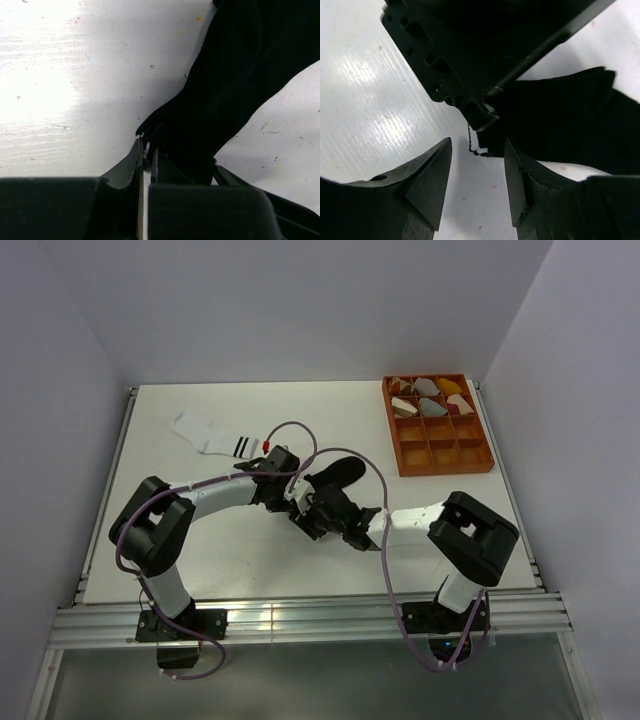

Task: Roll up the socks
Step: Roll the sock at the center of the board.

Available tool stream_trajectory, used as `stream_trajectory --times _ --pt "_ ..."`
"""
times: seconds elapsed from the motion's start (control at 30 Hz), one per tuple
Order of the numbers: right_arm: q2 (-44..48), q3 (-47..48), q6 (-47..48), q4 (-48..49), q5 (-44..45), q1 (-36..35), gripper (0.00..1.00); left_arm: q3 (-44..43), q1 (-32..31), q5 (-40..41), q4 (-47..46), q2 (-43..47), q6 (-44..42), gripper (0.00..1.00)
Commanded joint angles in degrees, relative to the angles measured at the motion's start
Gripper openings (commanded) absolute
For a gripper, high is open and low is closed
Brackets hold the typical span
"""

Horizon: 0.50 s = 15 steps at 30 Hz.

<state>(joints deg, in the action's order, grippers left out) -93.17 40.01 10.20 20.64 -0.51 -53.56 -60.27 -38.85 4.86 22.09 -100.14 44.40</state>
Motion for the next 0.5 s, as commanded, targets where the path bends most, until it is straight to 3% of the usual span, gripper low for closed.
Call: stream_trajectory --times 0.0,0.23,0.47 --pt "-2.1 2.3 1.2 2.0 -0.1 -1.0 0.53 0.9 -0.4 -0.1 4.4 -1.5 -1.7 0.0" --pt "-5.0 3.1 1.1 0.9 0.2 -1.9 0.47 0.9 -0.5 -0.2 4.4 -1.5 -1.0 0.0" --pt "-6.3 3.4 -0.4 -0.7 0.4 -2.2 0.18 2.3 -0.4 -1.8 1.9 -0.6 2.1 0.0"
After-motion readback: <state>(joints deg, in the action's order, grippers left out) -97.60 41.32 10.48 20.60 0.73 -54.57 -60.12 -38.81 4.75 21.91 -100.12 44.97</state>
